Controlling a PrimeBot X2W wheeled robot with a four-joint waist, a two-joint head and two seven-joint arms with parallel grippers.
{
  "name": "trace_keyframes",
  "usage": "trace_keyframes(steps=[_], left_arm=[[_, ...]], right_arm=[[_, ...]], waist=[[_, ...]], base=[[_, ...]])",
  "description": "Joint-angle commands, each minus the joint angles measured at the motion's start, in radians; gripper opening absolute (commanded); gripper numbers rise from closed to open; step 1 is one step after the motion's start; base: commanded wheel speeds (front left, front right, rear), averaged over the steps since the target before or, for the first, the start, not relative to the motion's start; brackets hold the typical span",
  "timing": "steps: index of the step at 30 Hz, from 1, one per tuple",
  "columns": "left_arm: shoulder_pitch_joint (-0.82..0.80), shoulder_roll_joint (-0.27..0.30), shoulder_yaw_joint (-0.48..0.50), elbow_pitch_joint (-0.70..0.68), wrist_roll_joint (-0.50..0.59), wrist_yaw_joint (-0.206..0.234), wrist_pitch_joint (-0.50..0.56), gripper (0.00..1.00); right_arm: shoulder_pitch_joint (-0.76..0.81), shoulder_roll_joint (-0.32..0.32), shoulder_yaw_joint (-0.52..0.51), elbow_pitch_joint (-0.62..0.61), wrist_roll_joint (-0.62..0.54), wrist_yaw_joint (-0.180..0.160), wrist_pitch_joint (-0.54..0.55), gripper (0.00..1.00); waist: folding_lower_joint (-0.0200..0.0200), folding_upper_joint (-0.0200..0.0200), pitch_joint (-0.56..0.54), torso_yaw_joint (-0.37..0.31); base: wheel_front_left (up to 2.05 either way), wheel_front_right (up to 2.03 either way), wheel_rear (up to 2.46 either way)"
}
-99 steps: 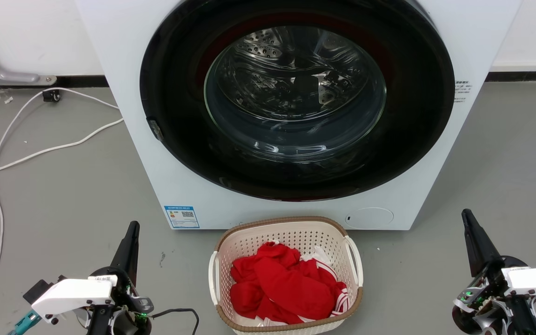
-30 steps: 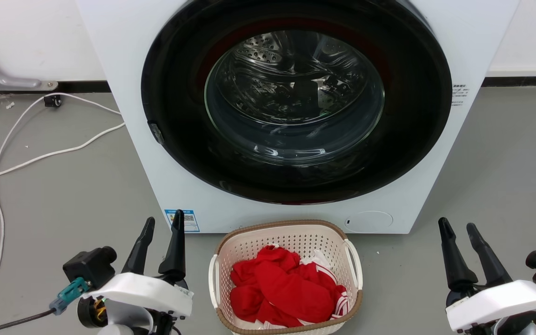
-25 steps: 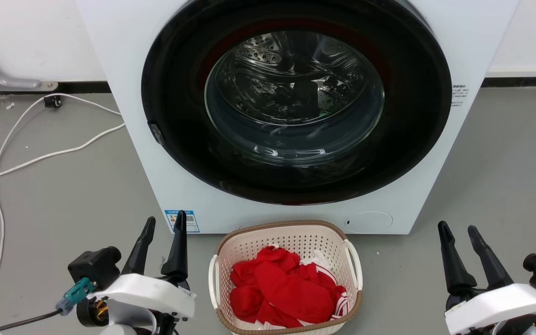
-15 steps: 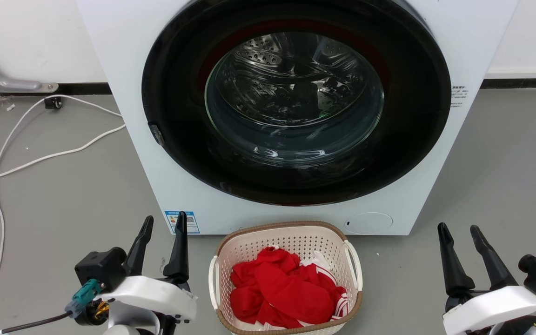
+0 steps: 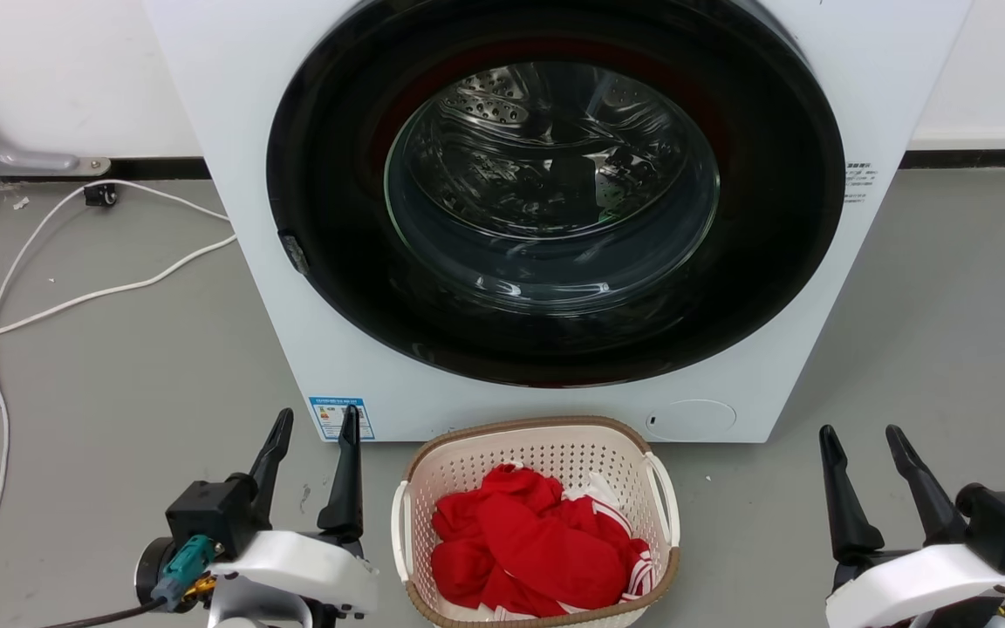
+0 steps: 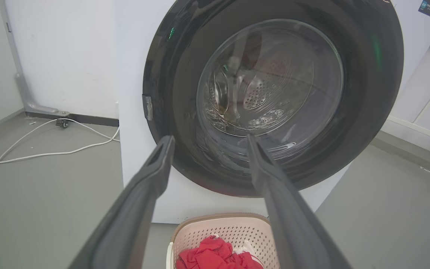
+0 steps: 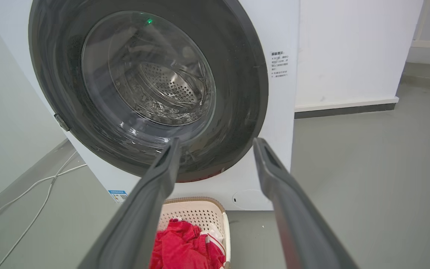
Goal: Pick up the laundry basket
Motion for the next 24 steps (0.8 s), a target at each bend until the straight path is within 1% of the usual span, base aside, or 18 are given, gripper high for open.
trace_keyframes(steps=[1,14,24], left_arm=[[0.003,-0.001,-0.002,-0.003,0.026,0.005,-0.009,1.0],[0.015,-0.008,-0.008,0.011,0.128,0.019,-0.037,1.0],[0.025,-0.015,-0.005,0.016,0.191,0.023,-0.056,1.0]], right_arm=[[0.006,0.004,-0.001,-0.003,-0.03,0.0,-0.011,1.0],[0.005,0.005,0.006,0.029,-0.147,0.0,-0.049,1.0],[0.001,0.006,0.01,0.045,-0.212,0.0,-0.076,1.0]], waist=[[0.0,0.0,-0.001,0.0],[0.0,0.0,-0.002,0.003],[0.0,0.0,-0.002,0.002]], base=[[0.0,0.0,0.0],[0.0,0.0,0.0],[0.0,0.0,0.0]])
